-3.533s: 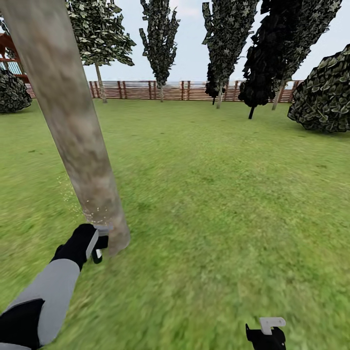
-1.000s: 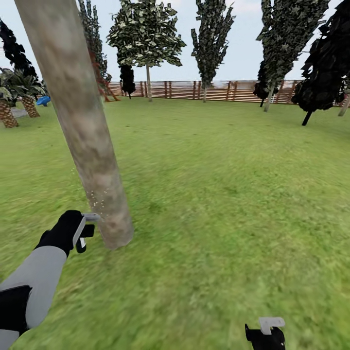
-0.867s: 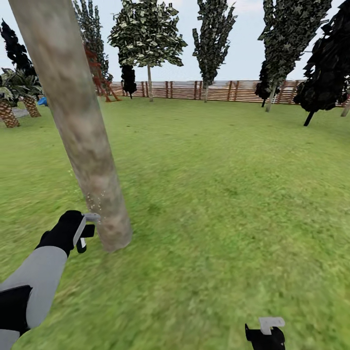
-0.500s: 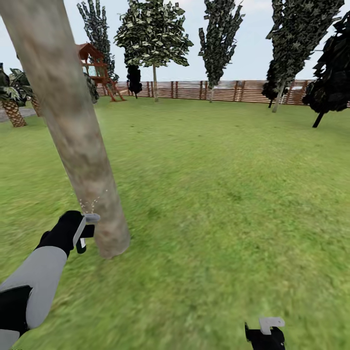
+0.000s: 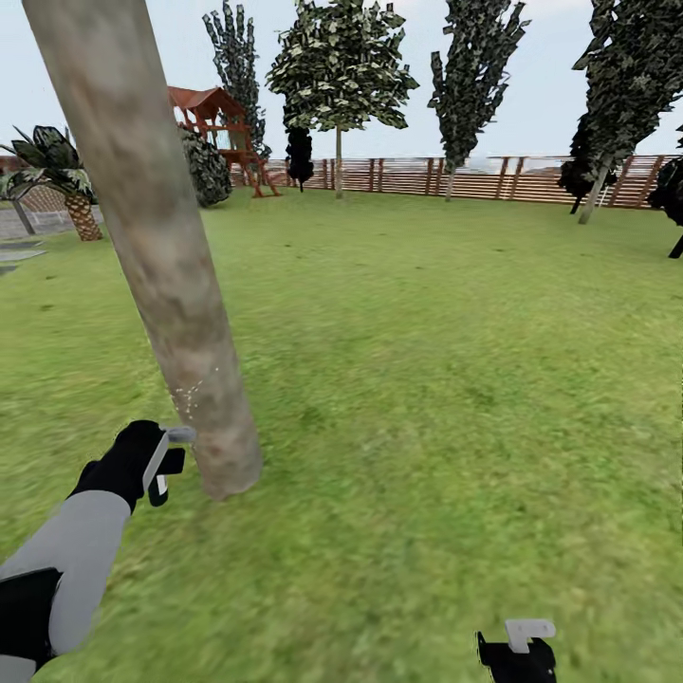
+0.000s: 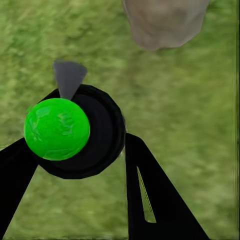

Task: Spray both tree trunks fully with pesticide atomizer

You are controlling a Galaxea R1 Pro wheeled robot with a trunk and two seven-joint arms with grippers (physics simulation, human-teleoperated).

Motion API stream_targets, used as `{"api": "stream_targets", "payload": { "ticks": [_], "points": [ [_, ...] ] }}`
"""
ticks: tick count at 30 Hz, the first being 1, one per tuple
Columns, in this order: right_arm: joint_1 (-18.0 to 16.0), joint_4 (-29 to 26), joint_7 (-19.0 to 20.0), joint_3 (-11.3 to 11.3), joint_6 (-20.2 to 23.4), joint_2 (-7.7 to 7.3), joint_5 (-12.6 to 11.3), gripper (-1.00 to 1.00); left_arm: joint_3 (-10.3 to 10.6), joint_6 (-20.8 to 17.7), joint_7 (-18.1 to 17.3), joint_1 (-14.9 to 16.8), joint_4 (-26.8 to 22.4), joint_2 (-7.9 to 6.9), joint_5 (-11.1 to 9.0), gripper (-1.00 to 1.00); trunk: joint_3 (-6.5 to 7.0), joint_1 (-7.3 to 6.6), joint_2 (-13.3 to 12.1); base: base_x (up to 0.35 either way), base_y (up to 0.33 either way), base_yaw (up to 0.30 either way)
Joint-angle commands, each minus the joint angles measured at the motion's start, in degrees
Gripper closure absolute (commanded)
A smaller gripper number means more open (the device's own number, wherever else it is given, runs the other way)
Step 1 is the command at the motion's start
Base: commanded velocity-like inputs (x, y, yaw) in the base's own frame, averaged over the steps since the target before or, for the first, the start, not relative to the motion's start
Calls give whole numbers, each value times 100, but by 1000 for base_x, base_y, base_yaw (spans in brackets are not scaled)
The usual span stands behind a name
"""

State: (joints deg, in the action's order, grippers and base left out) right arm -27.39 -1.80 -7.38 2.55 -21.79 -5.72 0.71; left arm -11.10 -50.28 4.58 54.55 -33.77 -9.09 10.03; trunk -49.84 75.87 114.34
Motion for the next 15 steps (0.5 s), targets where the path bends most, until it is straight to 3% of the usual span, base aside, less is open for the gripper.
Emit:
{"api": "stream_targets", "payload": {
  "ticks": [1,8,11,15],
  "points": [
    [-3,4,-28,26,-10,-4,8,-100,-22,-26,-21,-36,-7,9,53,100,-5,-1,2,0,-276,9],
    [-3,4,-26,26,-10,-9,8,-100,-44,-17,-53,-189,-15,1,54,100,-5,-1,2,51,-276,1],
    [-3,4,-26,26,-10,-7,8,-100,-284,25,-62,-202,-7,-34,69,100,-5,-1,2,162,-252,0],
    [-3,4,-26,26,-10,3,8,-100,-363,85,-51,-291,-5,-109,92,100,-5,-1,2,192,-235,46]
  ]
}}
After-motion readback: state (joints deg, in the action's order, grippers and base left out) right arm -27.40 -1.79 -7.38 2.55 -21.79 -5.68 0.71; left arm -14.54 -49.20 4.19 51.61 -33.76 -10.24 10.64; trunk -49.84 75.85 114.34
